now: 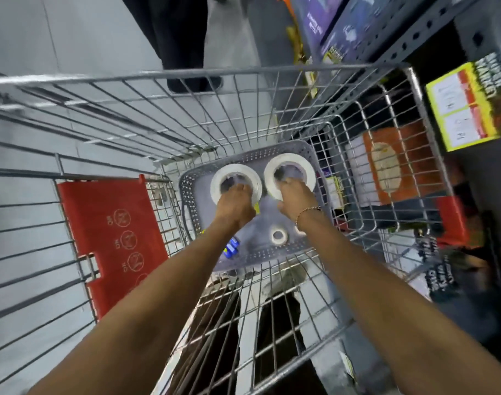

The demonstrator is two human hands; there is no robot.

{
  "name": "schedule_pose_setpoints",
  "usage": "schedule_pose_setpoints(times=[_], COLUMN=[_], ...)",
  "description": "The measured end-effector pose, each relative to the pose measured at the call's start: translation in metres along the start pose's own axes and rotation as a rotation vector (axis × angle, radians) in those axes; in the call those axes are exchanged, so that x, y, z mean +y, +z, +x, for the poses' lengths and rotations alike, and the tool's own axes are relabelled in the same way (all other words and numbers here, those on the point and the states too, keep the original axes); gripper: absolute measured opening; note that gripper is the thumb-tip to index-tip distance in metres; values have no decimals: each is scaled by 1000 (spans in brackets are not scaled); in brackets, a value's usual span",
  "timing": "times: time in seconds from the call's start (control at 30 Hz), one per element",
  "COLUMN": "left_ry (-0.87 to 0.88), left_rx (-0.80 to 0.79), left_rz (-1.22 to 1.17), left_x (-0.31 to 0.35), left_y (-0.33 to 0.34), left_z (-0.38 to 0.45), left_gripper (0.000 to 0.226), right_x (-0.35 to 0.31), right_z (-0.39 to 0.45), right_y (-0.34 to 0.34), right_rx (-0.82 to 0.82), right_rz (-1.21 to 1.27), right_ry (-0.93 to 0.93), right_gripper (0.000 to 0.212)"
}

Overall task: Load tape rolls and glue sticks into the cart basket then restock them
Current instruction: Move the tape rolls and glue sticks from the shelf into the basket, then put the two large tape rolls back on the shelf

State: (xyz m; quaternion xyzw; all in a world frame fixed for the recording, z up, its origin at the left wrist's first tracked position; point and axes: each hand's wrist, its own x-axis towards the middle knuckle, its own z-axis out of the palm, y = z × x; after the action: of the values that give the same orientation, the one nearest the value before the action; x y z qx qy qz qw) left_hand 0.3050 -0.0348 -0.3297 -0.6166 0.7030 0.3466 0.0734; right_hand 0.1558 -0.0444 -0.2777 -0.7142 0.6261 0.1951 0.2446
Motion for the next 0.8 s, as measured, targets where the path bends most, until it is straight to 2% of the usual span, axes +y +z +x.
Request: schedule_pose_setpoints(times=[0.1,0.27,0.3,0.37,0.43,0.53,0.67,0.8], left_ry=[114,274,335,502,742,945,1160,1265], left_rx=[77,214,244,270,312,184,57,-24], left_rz=[-36,-221,-265,-314,-264,-154,27,145], left_x=[30,109,128,169,221,296,383,441], left_y=[-39,-101,-108,-120,-124,-113,-68,-21], left_z=[-31,-110,-127,-158,-185,-216,-248,-274], left_gripper=[24,20,19,29,35,37,38,39], right_x=[-6,5,13,35,64,105,146,171], right_z=[-43,-168,-196,-252,-314,-395,-478,-535], right_y=[-42,-85,-87,-87,-84,-65,-25,10], right_rx=[114,455,544,679,759,820,864,891], right_rz=[53,416,460,493,522,499,554,552], right_ry=[32,219,270,380,552,752,929,1065], right_gripper=[42,54,54,46,38,39,46,45])
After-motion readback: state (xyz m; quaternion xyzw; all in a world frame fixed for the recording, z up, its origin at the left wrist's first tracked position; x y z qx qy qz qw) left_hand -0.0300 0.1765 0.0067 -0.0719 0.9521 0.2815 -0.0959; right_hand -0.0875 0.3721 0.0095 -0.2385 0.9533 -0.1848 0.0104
